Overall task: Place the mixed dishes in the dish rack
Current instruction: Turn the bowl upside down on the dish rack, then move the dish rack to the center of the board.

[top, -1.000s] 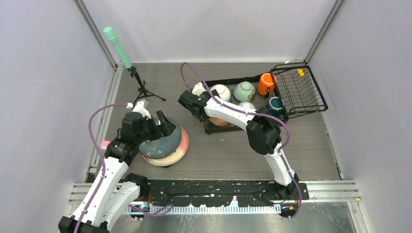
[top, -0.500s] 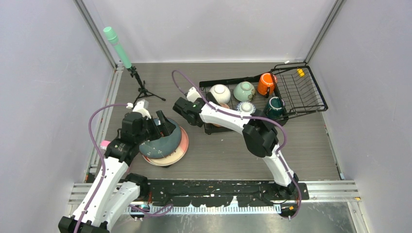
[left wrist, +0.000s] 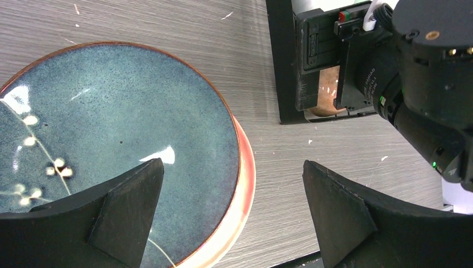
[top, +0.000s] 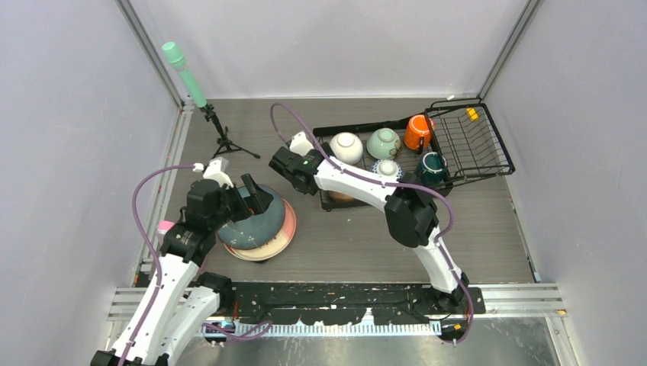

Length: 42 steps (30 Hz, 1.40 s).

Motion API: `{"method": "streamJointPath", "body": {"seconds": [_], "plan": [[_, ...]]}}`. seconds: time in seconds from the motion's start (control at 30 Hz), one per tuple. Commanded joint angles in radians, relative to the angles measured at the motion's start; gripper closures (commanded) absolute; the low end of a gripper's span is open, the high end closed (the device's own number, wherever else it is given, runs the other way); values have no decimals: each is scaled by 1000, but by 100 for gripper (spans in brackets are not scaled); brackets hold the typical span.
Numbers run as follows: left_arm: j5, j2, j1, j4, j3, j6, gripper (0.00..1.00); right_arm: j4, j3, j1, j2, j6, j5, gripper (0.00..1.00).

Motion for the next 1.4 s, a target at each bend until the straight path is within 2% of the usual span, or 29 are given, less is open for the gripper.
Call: {"method": "streamJointPath", "body": {"seconds": [0.0, 0.13, 0.23, 0.47, 0.7, 0.77, 0.83, 0.87, 0.97, 1.17, 1.37], "plan": [[-11, -19, -1, 11, 27, 7, 2, 48, -1, -50, -119, 76, -190, 6], [9, 9, -1, -9, 34, 15, 2, 90, -65, -136, -197, 144, -368, 19], [9, 12, -1, -20, 29, 16, 2, 125, -155, -190, -258, 177, -450, 22], [24, 24, -1, -14, 24, 22, 1, 231, -357, -320, -453, 235, -537, 19], [64, 64, -1, 13, 26, 23, 1, 222, -401, -365, -545, 192, -723, 14], [73, 71, -1, 17, 28, 24, 1, 262, -474, -365, -577, 198, -796, 12], [76, 77, -1, 17, 29, 26, 1, 340, -538, -365, -605, 212, -945, 8], [76, 77, -2, 19, 28, 25, 1, 362, -552, -364, -607, 222, -1025, 4], [68, 76, -2, 17, 29, 21, 0, 409, -554, -328, -573, 220, -1137, 1], [0, 26, -1, -16, 37, 14, 0, 396, -490, -222, -461, 160, -1123, 0], [-51, -24, -1, -56, 44, 17, 0, 383, -433, -201, -359, 128, -1112, 0]]}}
